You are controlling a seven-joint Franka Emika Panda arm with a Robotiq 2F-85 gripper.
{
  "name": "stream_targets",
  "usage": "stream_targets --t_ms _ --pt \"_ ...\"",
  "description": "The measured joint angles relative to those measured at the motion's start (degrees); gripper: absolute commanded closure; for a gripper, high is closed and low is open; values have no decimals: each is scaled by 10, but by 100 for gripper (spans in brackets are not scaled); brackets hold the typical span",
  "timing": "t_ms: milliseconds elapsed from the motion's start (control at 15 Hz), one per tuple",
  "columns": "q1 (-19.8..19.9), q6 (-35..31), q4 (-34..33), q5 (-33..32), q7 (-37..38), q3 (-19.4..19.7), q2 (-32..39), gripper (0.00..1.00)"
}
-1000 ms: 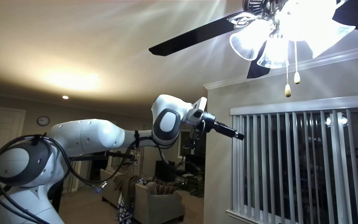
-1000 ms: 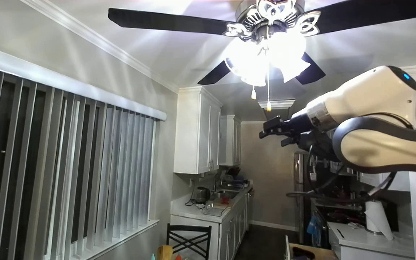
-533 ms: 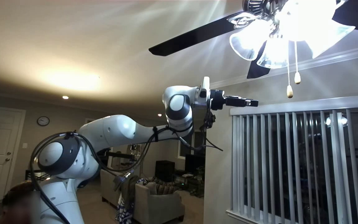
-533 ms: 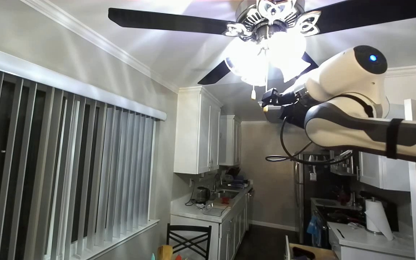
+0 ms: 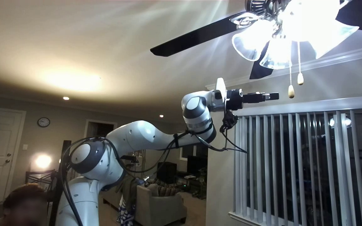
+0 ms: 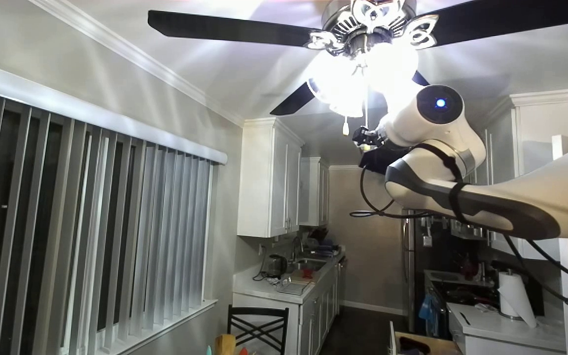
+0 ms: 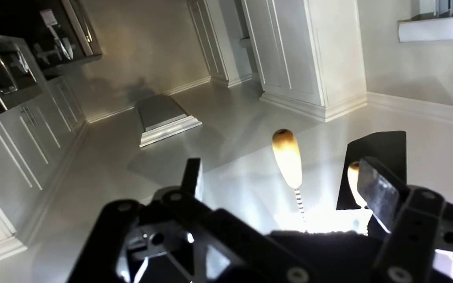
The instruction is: Switch the chandelier off using the string switch
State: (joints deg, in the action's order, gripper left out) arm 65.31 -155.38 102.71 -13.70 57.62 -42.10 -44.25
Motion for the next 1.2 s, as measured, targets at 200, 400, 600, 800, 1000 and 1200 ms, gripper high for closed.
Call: stream_targets --t_ms 200,400,600,800,1000,1200 --pt "28 8 -16 0 0 -17 -1 0" --pt "24 44 -25 0 -3 -25 1 0" --pt "19 57 -29 0 -4 -25 3 0" --pt "19 57 -29 0 -4 -25 4 0" --pt "19 57 -29 0 -4 -25 5 0" --pt "19 57 -30 0 -4 -25 4 0"
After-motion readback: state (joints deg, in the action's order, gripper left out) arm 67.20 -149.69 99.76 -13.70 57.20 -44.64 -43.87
